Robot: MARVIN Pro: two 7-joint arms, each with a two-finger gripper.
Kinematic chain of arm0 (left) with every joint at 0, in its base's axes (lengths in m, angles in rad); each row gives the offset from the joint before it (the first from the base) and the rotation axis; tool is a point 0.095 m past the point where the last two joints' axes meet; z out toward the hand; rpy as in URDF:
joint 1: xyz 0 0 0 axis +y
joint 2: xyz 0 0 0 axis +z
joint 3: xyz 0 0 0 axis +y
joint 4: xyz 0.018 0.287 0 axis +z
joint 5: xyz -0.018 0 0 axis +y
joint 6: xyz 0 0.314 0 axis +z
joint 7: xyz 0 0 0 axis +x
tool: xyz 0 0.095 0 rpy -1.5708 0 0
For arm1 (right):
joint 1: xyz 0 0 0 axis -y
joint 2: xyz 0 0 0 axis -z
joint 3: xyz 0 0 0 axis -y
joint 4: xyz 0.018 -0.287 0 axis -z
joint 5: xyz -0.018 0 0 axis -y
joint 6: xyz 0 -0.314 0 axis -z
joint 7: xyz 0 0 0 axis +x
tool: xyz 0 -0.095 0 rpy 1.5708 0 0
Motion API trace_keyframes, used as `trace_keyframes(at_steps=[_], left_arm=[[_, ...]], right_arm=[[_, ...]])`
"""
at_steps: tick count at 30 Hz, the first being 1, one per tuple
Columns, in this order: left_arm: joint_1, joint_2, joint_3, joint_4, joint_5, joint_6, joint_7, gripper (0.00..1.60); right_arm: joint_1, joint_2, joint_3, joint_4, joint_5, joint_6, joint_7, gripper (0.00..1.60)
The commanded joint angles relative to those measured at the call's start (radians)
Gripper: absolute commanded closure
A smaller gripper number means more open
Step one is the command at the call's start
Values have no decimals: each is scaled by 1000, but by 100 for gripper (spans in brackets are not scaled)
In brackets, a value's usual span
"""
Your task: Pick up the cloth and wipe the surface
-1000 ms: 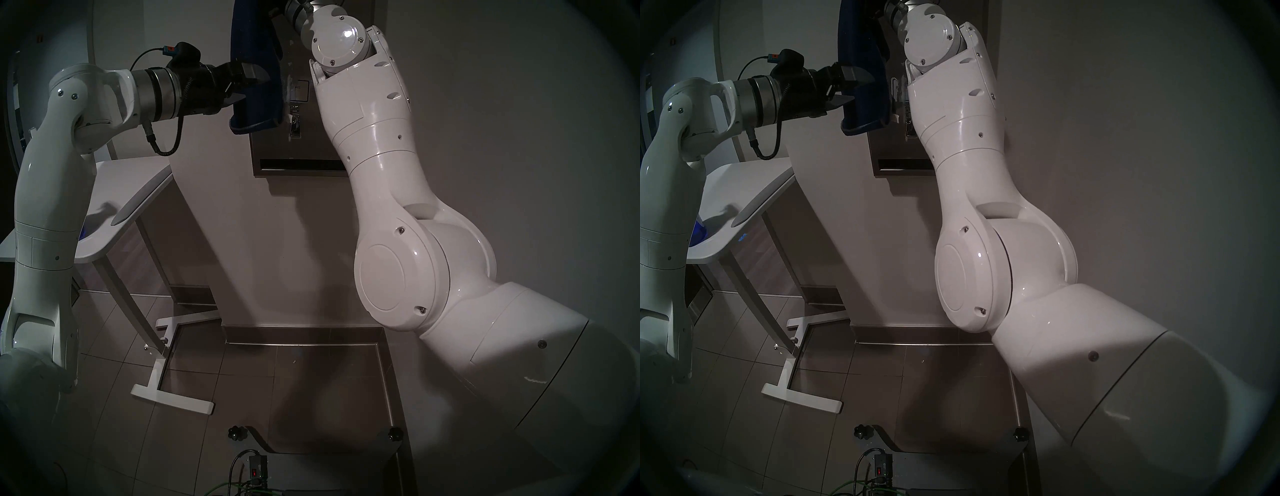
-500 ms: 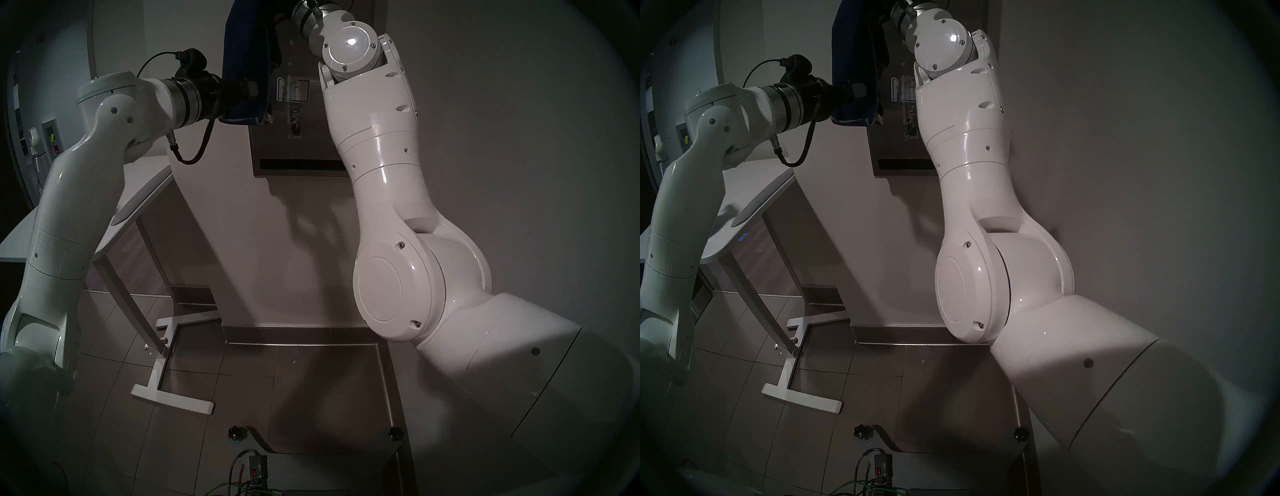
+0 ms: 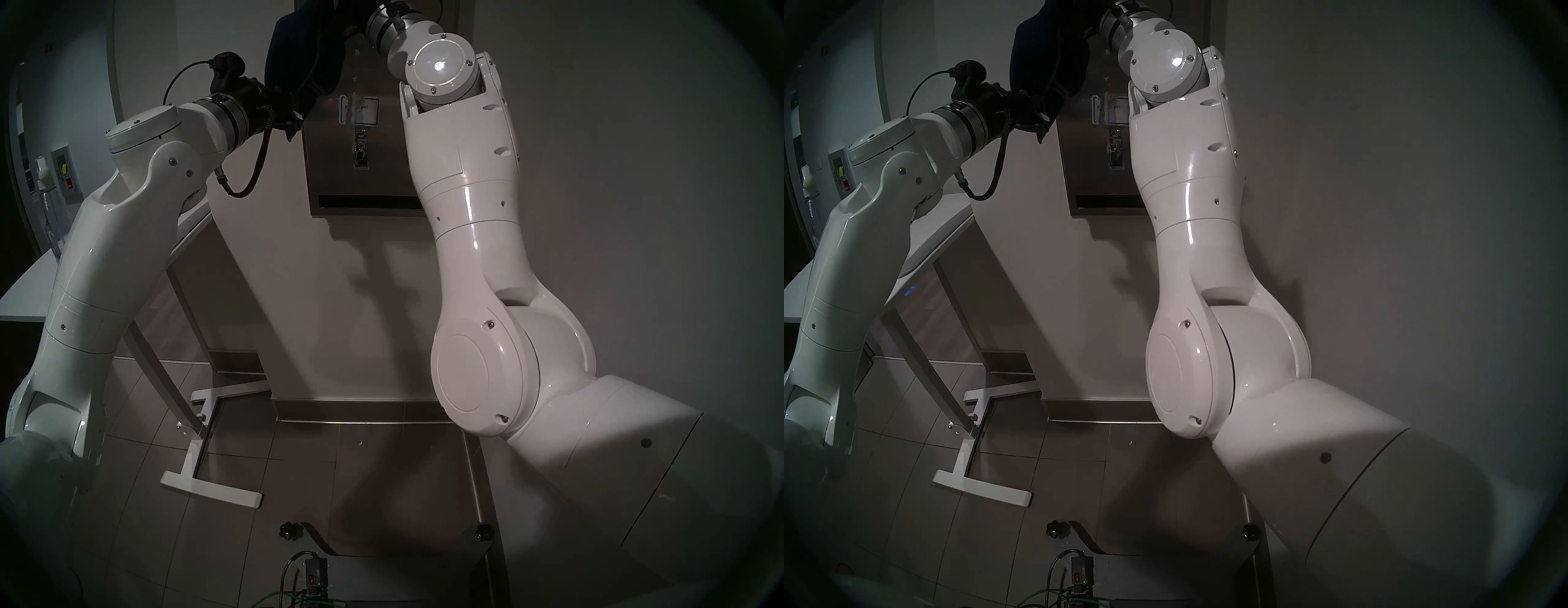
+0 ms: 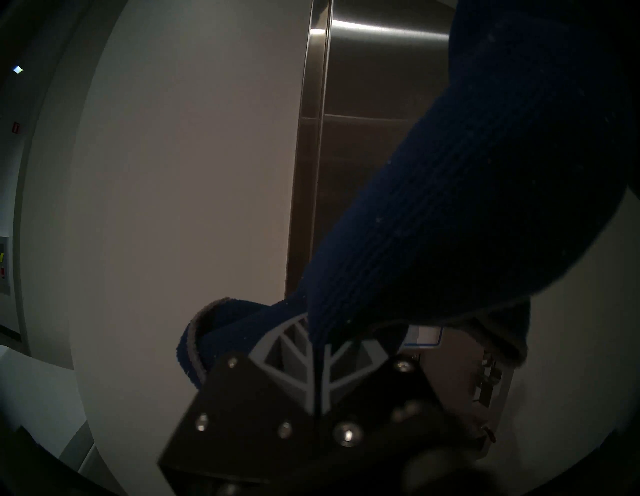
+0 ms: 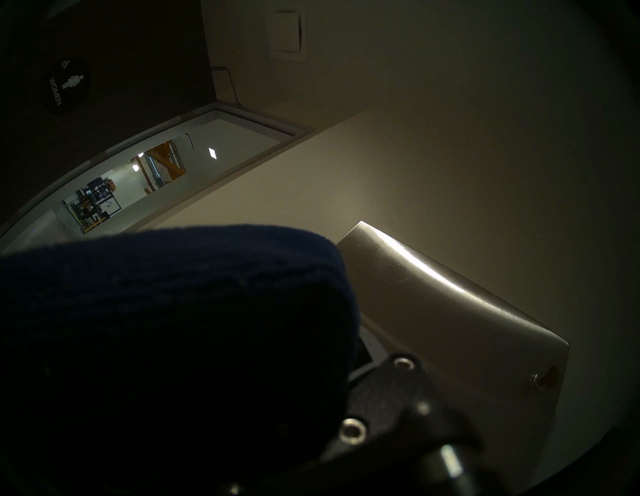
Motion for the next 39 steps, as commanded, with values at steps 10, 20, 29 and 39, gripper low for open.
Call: trace_keyframes(at_steps=[10, 20, 29, 39], left_arm=[[-127, -10, -80, 66, 18, -55, -6, 160], [-149, 4, -80, 82, 34, -46, -21, 160], [-212, 29, -63, 157, 76, -23, -29, 160], [-267, 113, 6, 215, 163, 74, -88, 160]], right_arm=[[-150, 9, -46, -188, -3, 67, 145, 160], [-235, 75, -34, -294, 1, 88, 303, 160], [-307, 117, -5, -405, 15, 118, 461, 4], [-360, 124, 19, -512, 16, 162, 574, 0]])
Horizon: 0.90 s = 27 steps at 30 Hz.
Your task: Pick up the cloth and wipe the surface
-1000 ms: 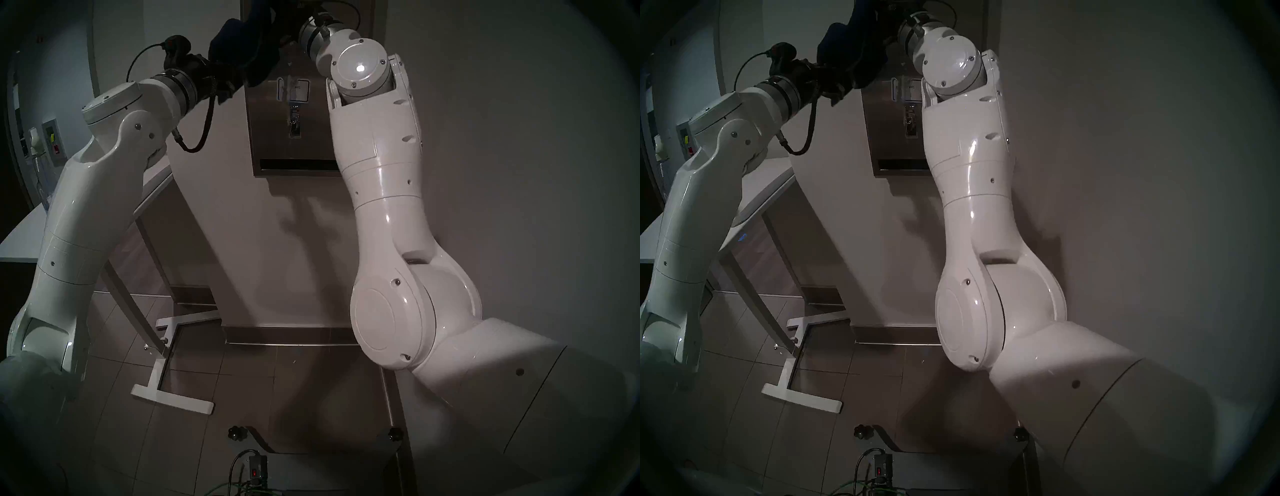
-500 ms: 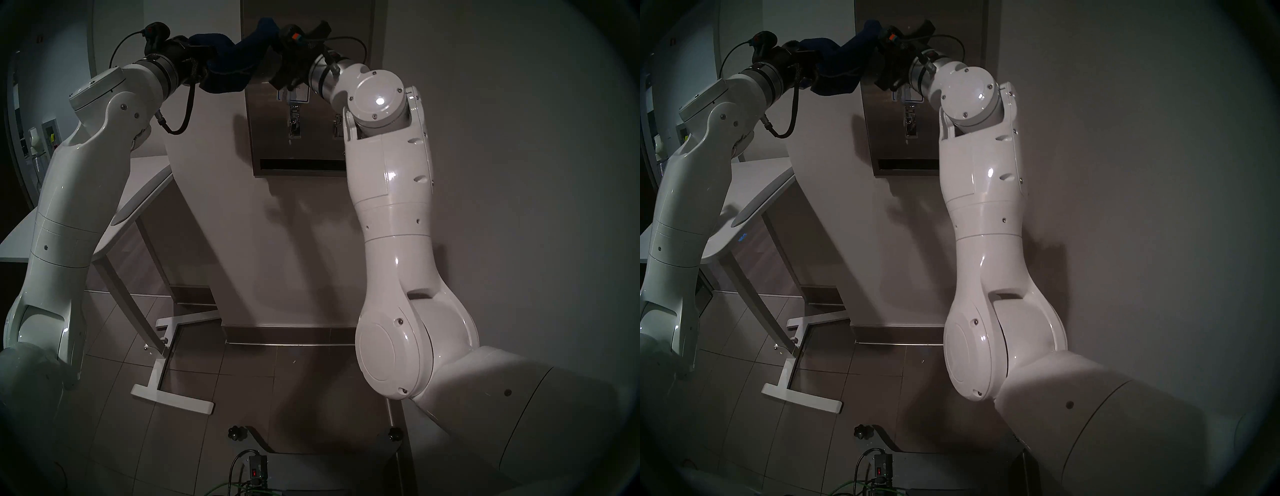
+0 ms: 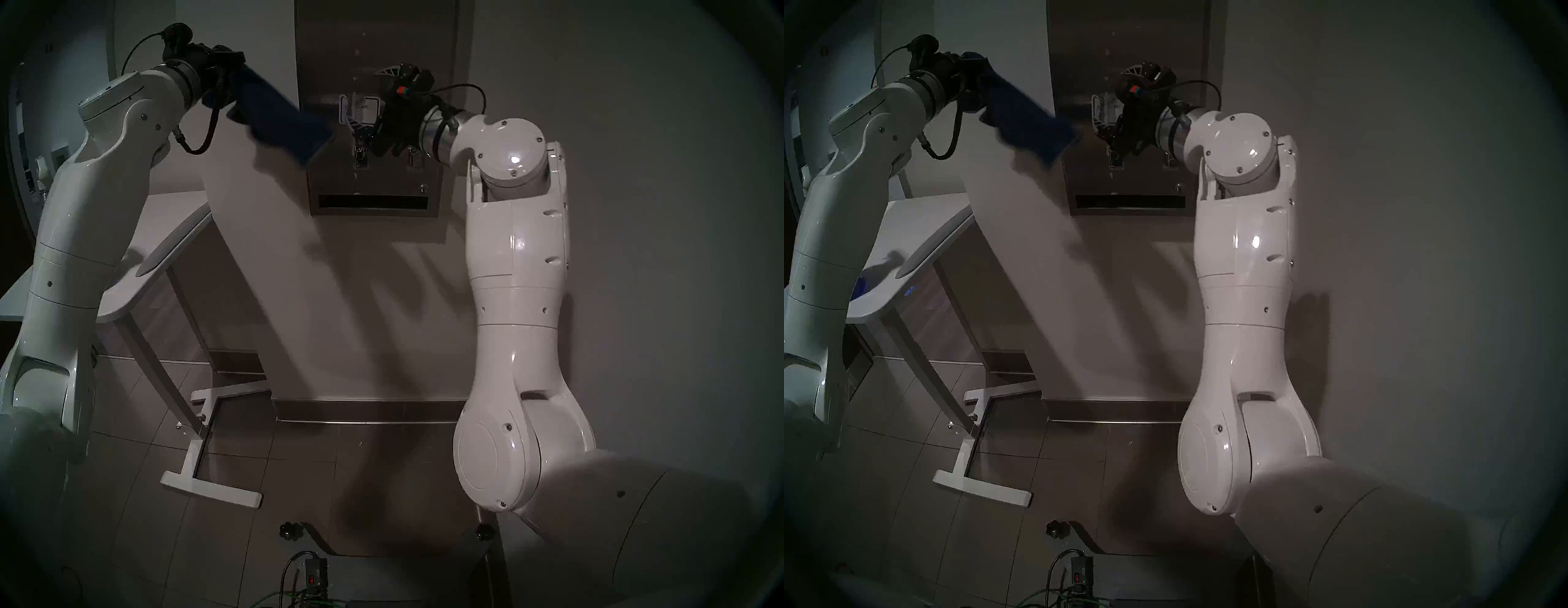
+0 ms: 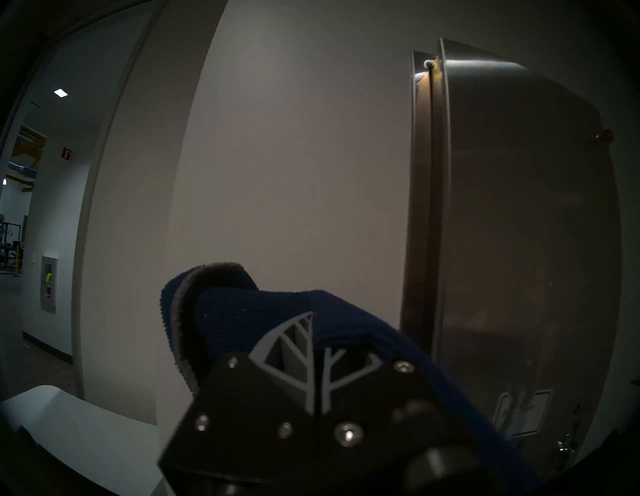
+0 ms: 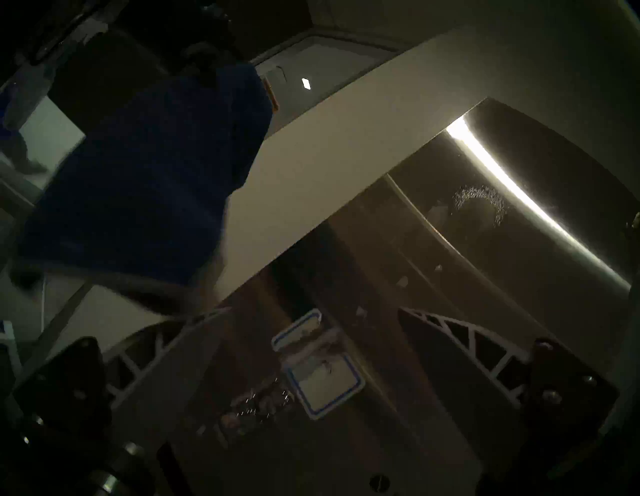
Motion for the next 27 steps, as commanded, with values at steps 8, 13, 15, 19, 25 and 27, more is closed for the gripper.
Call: trace_keyframes(at_steps=[8, 13, 15, 19, 25, 27], left_arm=[[-110, 191, 79, 33, 162, 178, -148, 160], [-125, 229, 79, 85, 223, 213, -168, 160], [-134, 254, 90, 106, 244, 219, -178, 160], [-152, 278, 102, 145, 293, 226, -193, 160], [-175, 321, 140, 202, 372, 231, -218, 160], [-181, 333, 151, 222, 394, 230, -225, 160]], right_arm=[[-38, -1, 15, -157, 5, 50, 91, 0], [-47, -4, 21, -172, 5, 60, 107, 0], [-51, -6, 22, -178, 5, 63, 112, 0], [-57, -12, 25, -189, 5, 69, 119, 0], [-67, -19, 26, -202, 3, 76, 115, 0], [-69, -21, 26, -205, 3, 78, 114, 0]])
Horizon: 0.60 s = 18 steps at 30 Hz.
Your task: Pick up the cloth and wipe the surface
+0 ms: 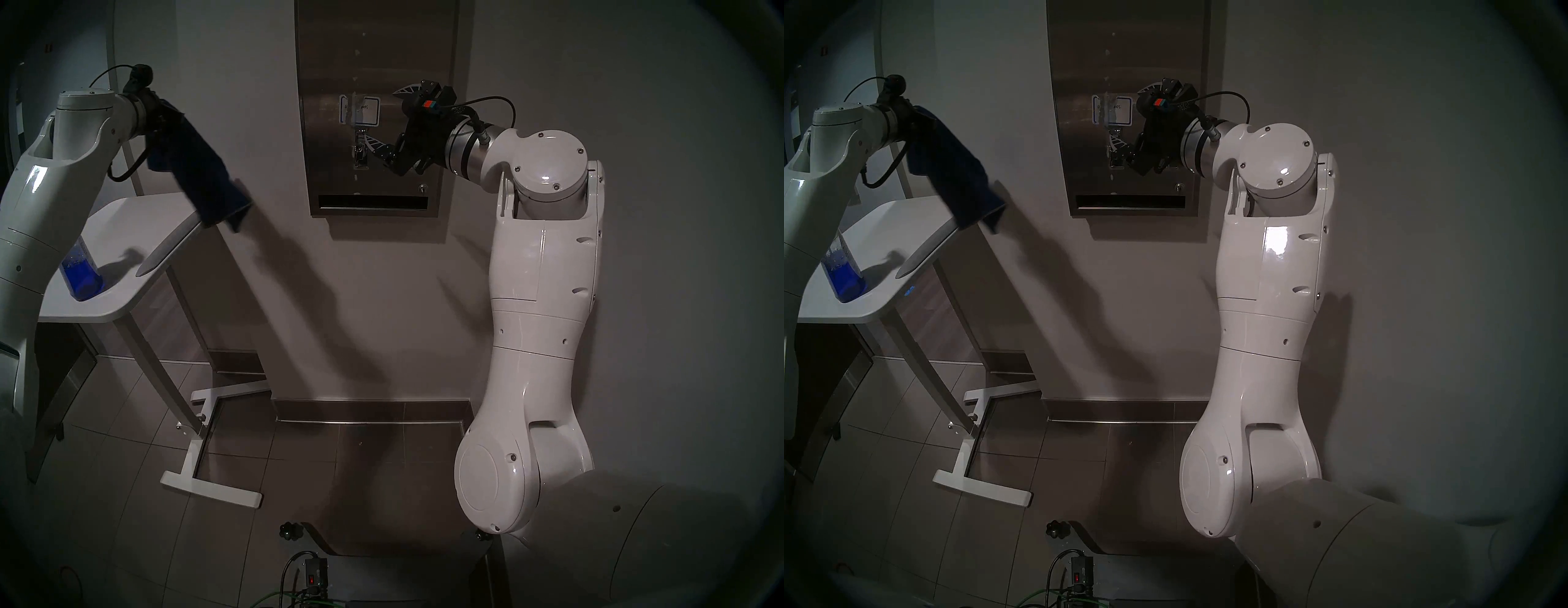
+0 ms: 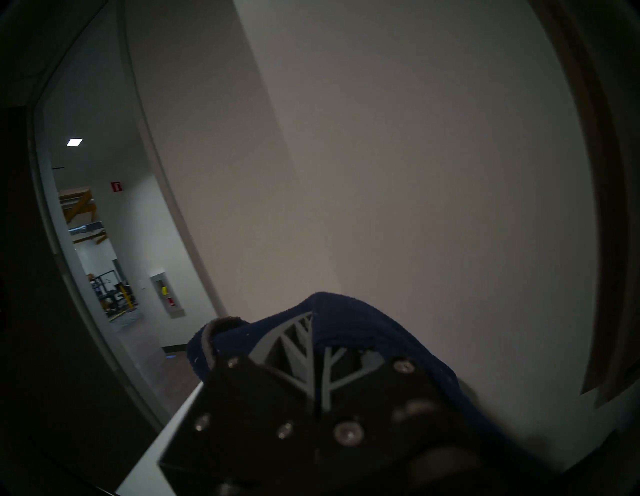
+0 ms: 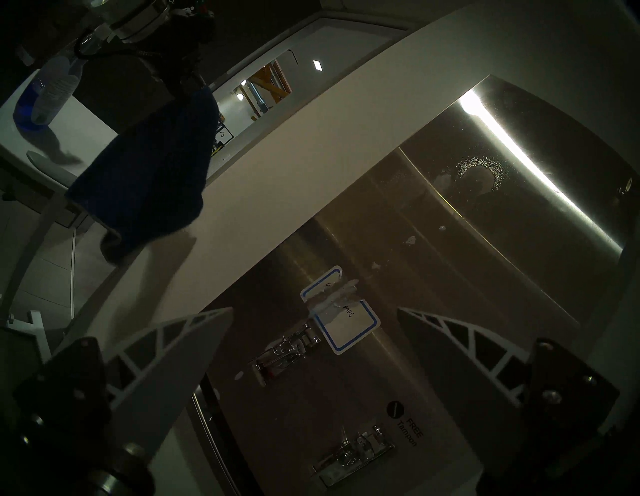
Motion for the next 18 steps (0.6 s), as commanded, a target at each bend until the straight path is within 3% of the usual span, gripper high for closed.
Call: trace_keyframes(at_steps=[1, 18], left_arm=[[-94, 84, 24, 46, 93, -15, -23, 160], [-129, 125, 105, 208, 206, -12, -97, 160]], right_arm=[[12, -15, -4, -45, 2, 3, -17, 0], [2, -27, -8, -54, 0, 11, -25, 0]])
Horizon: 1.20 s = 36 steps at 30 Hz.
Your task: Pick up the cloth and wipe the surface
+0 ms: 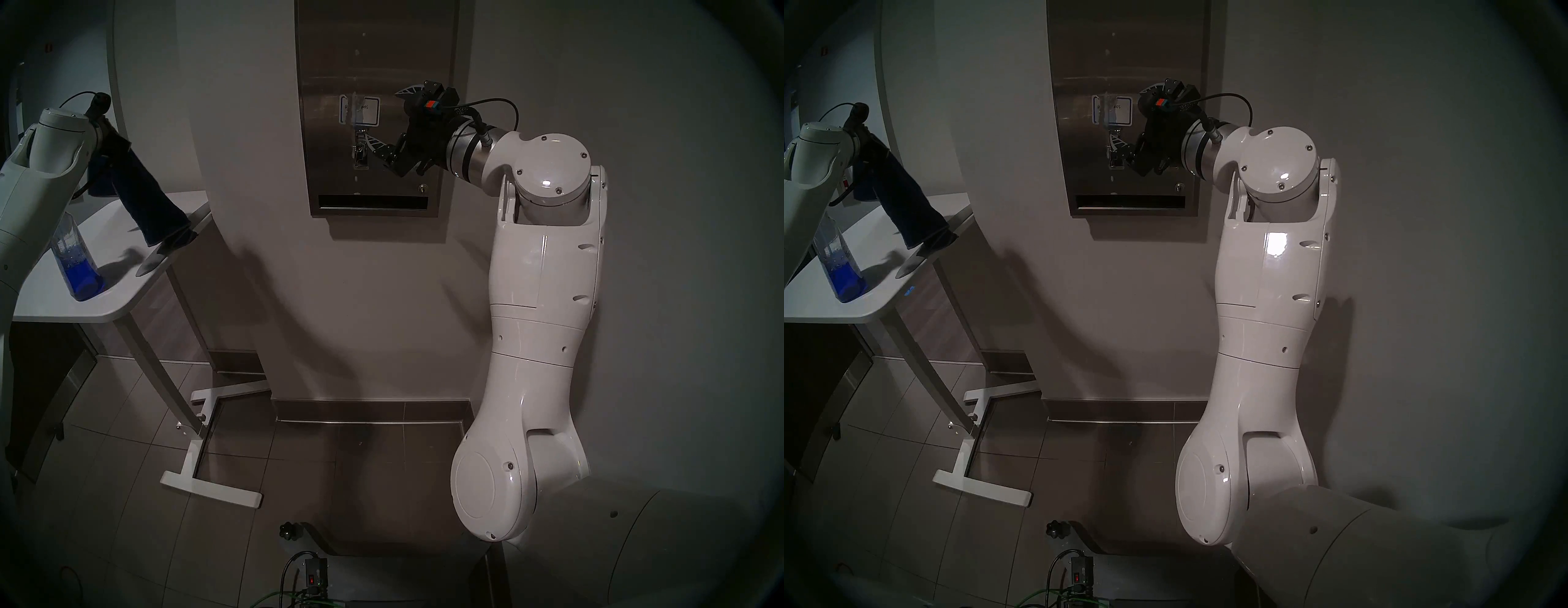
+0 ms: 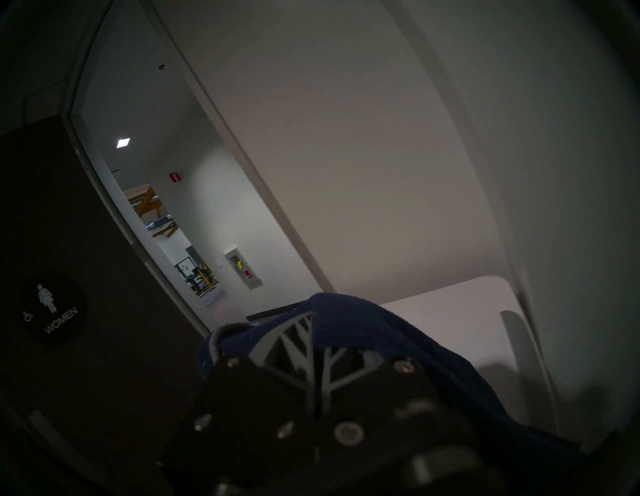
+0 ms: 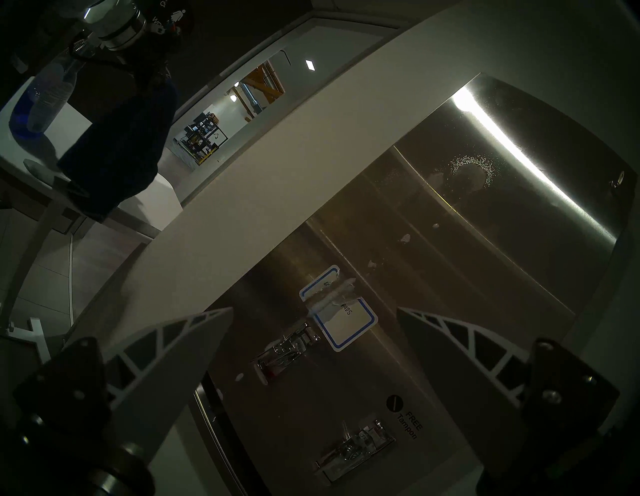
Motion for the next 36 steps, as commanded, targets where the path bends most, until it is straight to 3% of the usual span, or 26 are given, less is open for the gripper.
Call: trace_keyframes(at_steps=[1, 7, 8, 9, 20, 26, 33, 36], left_arm=[[-71, 24, 5, 25, 40, -11, -21, 160], [-102, -10, 29, 41, 63, 13, -41, 160], [-105, -14, 28, 40, 51, 15, -65, 92], [-108, -17, 31, 37, 51, 19, -73, 0], [-157, 22, 110, -7, 51, 140, -309, 0], [-195, 15, 124, 75, 90, 176, -312, 0], [-237, 20, 153, 177, 155, 156, -325, 0], [-250, 39, 173, 194, 164, 146, -397, 0]], right_arm=[[23, -14, -8, -29, 0, -4, -22, 0], [20, -19, -12, -30, -2, -3, -25, 0], [20, -20, -13, -30, -2, -2, -25, 0], [19, -21, -13, -30, -3, -2, -25, 0], [8, -17, -13, -42, -8, -3, -23, 0], [-2, -20, -11, -49, -5, -3, -21, 0], [-1, -19, -13, -49, -3, -8, -17, 0], [1, -19, -14, -45, 1, -11, -14, 0]])
